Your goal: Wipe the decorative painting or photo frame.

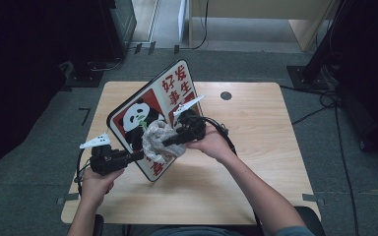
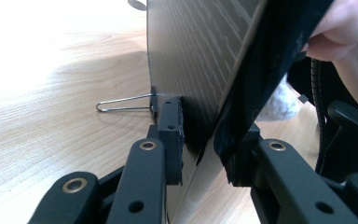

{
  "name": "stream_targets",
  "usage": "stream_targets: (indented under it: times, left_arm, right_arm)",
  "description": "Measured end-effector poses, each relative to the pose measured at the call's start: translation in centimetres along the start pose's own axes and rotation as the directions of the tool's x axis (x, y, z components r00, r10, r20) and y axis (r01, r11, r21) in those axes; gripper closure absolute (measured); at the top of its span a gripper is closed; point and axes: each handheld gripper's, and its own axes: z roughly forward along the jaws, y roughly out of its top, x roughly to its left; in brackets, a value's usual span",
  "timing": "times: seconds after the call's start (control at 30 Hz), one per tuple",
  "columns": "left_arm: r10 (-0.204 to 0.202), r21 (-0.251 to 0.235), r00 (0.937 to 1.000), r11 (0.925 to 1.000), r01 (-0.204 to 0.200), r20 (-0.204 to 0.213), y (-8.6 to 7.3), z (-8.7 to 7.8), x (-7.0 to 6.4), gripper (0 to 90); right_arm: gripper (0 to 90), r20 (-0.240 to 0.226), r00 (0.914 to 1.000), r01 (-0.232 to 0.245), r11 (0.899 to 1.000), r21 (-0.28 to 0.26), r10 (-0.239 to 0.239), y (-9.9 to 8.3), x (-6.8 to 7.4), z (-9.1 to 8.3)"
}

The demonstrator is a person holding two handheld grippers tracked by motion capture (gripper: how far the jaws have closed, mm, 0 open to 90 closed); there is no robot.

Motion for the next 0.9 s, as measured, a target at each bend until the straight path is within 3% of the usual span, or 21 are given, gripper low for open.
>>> stream_targets:
  times: [0.57,0.9]
  left_arm:
    - [-0.001,0.001,1.0000,1.0000,0.001,-0.001,0.0,0.0,0.0,72.2]
    - [-0.008,-0.006,1.0000,0.9999,0.008,-0.006,-0.1,0.0,-0.1,72.2]
  right_arm:
    - [64.5,-0.003,0.9993,-0.036,0.999,0.023,0.036,-3.4,-1.1,1.7]
    - [64.4,0.003,0.9982,-0.060,0.996,0.070,0.060,-5.6,-1.9,3.0]
